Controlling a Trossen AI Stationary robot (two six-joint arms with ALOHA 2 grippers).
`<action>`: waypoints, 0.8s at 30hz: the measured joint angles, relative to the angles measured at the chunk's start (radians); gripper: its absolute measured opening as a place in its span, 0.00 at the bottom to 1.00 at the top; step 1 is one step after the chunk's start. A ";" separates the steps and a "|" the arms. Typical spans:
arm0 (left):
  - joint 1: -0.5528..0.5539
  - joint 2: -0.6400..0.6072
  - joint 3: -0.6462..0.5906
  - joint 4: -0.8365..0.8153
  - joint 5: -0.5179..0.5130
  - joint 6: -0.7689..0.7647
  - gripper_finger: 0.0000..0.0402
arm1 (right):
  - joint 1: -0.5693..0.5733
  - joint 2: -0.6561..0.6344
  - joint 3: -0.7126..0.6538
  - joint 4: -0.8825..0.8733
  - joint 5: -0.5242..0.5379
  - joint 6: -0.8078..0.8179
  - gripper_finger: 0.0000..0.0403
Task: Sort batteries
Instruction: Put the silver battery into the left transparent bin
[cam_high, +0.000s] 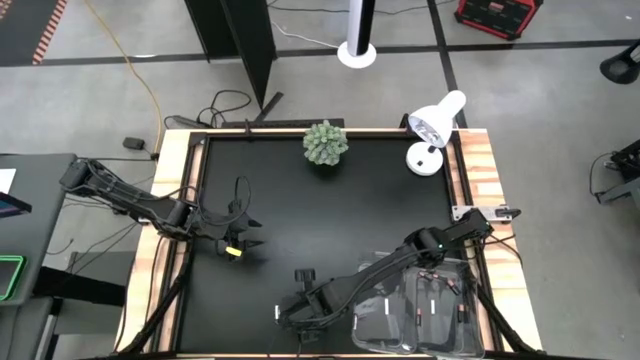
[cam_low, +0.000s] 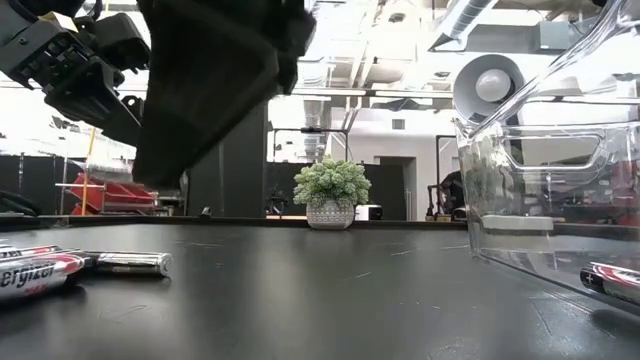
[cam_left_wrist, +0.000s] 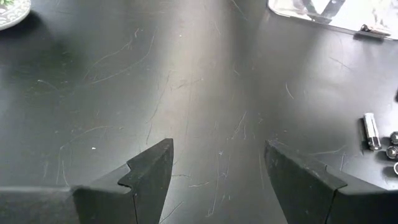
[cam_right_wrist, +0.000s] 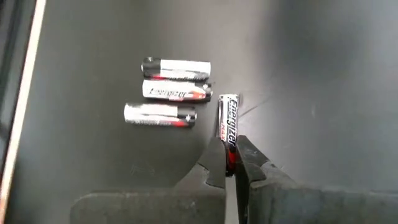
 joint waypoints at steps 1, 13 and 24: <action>0.000 0.000 0.000 0.000 0.000 0.000 0.61 | 0.000 -0.007 0.001 0.001 0.002 -0.002 0.02; 0.000 0.000 0.000 0.009 0.000 0.000 0.61 | 0.021 -0.100 0.001 0.000 0.101 -0.097 0.02; 0.000 0.000 0.000 0.015 0.000 0.000 0.61 | 0.031 -0.205 0.000 0.023 0.223 -0.224 0.02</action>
